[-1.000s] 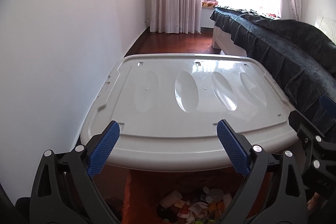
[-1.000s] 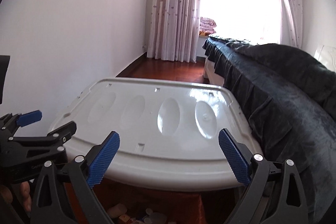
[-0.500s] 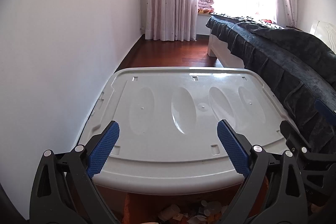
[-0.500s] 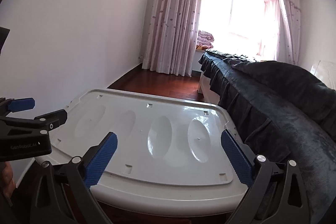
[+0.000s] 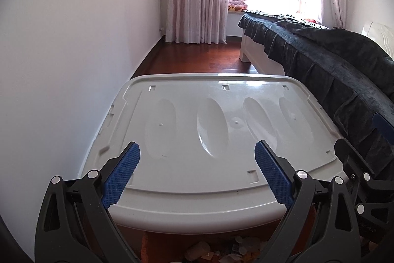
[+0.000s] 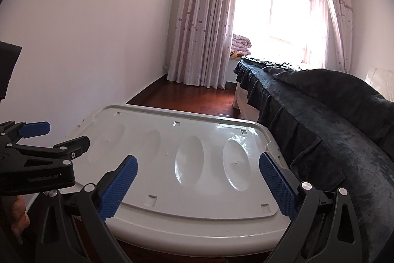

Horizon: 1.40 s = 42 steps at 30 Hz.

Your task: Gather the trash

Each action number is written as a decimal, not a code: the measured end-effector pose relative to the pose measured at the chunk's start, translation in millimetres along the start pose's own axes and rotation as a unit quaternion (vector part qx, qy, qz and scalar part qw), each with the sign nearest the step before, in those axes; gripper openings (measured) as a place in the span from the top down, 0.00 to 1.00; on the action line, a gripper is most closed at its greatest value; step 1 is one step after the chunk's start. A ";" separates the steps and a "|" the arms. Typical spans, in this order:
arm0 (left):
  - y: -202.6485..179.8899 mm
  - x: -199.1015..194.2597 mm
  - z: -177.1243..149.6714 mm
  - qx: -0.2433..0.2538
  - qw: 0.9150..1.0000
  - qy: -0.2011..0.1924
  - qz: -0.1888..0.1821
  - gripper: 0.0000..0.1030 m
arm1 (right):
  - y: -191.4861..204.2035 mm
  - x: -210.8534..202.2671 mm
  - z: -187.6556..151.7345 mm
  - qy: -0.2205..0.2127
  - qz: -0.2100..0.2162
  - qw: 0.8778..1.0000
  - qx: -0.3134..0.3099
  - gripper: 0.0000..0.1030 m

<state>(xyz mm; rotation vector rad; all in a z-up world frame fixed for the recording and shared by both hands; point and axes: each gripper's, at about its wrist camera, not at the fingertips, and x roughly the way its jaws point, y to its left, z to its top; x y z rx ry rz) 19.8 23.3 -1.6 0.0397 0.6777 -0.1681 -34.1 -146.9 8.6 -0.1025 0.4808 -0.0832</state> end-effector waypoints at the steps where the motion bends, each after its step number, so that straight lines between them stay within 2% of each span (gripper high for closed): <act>1: 0.7 0.5 0.2 -0.001 1.000 0.000 0.001 0.11 | 1.0 0.5 1.7 -0.001 0.002 1.000 -0.002 0.05; 7: 4.1 5.1 5.6 -0.007 1.000 -0.007 0.029 0.11 | 0.4 3.8 15.4 -0.010 -0.004 1.000 0.006 0.05; 14: 3.1 10.8 8.3 -0.007 0.999 -0.005 0.031 0.11 | -6.8 22.8 32.9 -0.009 -0.066 0.998 0.012 0.05; 17: 2.8 13.7 8.3 -0.007 1.000 -0.004 0.030 0.11 | -16.2 28.7 30.5 -0.001 -0.082 0.996 0.030 0.05; 21: 4.0 17.0 9.3 -0.009 0.999 -0.001 0.032 0.11 | -26.8 37.3 24.8 0.015 -0.087 0.995 0.045 0.05; 42: 4.2 16.0 10.2 -0.006 1.000 -0.002 0.028 0.11 | -17.6 37.2 22.2 0.013 -0.080 0.996 0.023 0.05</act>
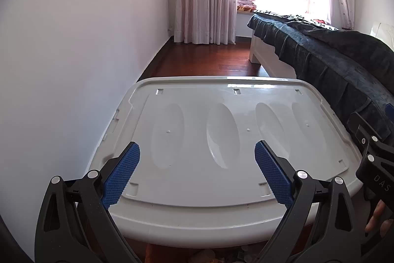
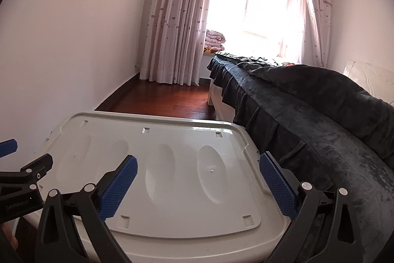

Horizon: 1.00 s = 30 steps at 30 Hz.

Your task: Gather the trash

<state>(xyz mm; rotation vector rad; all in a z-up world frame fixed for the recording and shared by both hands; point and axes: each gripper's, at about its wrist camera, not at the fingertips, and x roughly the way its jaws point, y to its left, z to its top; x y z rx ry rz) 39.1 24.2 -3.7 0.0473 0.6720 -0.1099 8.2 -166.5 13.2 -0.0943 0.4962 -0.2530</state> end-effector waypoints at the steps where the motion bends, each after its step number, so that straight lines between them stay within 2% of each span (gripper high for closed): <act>1: 0.2 0.1 0.1 0.000 1.000 0.000 0.000 0.11 | 1.3 -0.7 -0.6 0.000 0.000 1.000 -0.001 0.05; 20: 0.3 4.6 1.2 0.004 1.000 -0.005 0.004 0.11 | 5.5 1.4 -5.1 0.005 0.003 1.000 -0.011 0.05; 30: 6.8 5.0 2.8 -0.006 1.000 -0.021 -0.019 0.11 | 12.5 1.8 -9.6 0.009 0.005 1.000 -0.024 0.05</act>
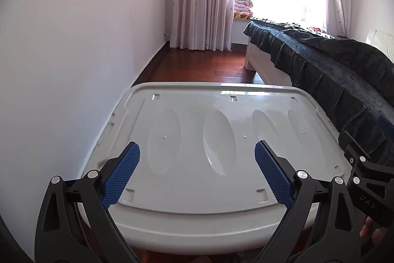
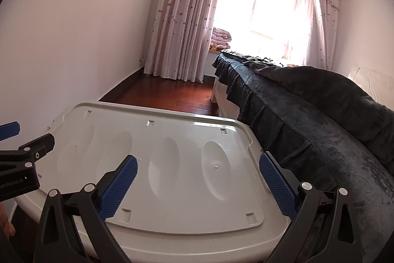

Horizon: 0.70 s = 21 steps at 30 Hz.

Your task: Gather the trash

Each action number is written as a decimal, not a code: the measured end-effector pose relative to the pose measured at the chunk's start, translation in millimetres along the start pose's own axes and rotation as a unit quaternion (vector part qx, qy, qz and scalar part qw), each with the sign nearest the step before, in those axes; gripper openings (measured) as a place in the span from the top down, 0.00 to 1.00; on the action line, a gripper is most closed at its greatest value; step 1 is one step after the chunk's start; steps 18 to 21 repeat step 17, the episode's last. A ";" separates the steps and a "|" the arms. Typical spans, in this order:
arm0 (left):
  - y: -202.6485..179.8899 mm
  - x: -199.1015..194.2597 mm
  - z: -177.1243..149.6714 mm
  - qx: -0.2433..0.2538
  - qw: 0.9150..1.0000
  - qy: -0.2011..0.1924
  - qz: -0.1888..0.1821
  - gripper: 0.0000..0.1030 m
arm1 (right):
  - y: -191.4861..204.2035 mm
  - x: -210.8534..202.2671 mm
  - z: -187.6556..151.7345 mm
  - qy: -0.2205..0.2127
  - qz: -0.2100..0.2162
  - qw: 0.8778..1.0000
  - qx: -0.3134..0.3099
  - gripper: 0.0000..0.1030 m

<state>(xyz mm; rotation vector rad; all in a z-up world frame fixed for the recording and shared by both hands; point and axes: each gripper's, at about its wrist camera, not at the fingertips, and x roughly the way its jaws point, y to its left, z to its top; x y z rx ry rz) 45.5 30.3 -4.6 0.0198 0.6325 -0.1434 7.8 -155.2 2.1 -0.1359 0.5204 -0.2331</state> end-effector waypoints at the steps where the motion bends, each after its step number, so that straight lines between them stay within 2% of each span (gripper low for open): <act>1: -0.7 0.0 0.0 0.003 1.000 -0.001 0.001 0.11 | 0.4 0.5 -0.4 0.001 0.000 1.000 -0.001 0.05; 8: -11.8 -4.3 -2.3 0.037 0.999 -0.019 0.011 0.11 | 4.6 0.5 -0.5 0.001 0.001 1.000 -0.006 0.05; 21: -8.8 2.9 -1.9 0.028 1.000 0.002 0.011 0.11 | 4.4 0.1 -1.4 0.000 -0.001 1.000 -0.006 0.05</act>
